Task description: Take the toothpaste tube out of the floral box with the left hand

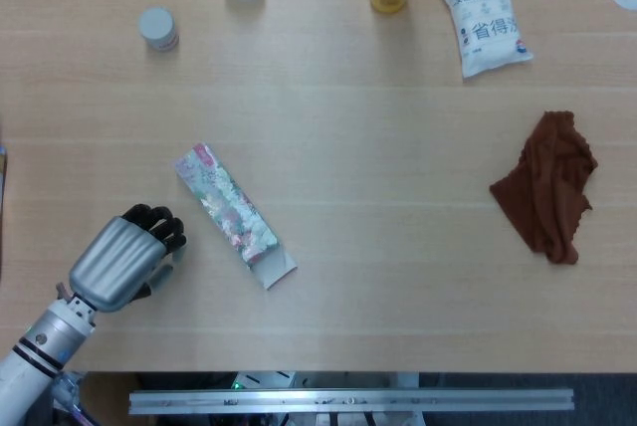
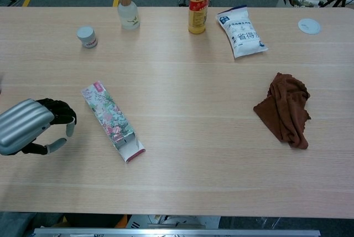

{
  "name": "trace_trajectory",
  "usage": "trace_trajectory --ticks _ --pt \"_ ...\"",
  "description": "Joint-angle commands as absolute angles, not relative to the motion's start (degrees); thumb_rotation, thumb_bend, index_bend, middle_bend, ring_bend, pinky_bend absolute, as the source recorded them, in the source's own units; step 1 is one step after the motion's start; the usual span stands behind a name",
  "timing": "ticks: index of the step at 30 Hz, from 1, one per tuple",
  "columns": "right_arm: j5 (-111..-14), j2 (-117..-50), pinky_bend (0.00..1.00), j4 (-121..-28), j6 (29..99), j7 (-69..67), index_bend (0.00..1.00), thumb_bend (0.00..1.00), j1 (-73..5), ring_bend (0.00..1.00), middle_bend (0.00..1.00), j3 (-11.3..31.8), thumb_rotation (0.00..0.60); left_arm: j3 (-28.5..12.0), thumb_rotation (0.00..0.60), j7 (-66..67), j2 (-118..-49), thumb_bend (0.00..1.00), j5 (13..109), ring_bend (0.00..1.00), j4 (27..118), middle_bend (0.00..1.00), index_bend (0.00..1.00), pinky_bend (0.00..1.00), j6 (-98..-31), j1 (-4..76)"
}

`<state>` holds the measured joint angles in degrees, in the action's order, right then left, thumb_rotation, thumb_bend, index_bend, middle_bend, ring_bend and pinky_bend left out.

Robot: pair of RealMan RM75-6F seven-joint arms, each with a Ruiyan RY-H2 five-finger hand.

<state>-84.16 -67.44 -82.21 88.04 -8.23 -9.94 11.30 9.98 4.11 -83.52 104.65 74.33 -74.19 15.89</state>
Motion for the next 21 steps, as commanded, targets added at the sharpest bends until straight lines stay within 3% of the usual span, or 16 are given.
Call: trace_trajectory --ticks 1,21 --pt "-84.1 -67.45 0.36 -82.11 88.08 -8.35 0.57 0.29 -9.85 0.26 0.39 11.22 0.6 10.51 0.6 4.34 -83.95 0.36 104.48 0.28 73.92 0.38 0.5 0.33 -73.32 16.06" --pt "-83.54 -68.12 0.36 -81.42 87.71 -8.77 0.57 0.29 -9.95 0.26 0.39 11.1 0.6 12.68 0.6 3.92 -84.05 0.36 104.22 0.28 75.16 0.35 0.47 0.33 -71.12 16.84"
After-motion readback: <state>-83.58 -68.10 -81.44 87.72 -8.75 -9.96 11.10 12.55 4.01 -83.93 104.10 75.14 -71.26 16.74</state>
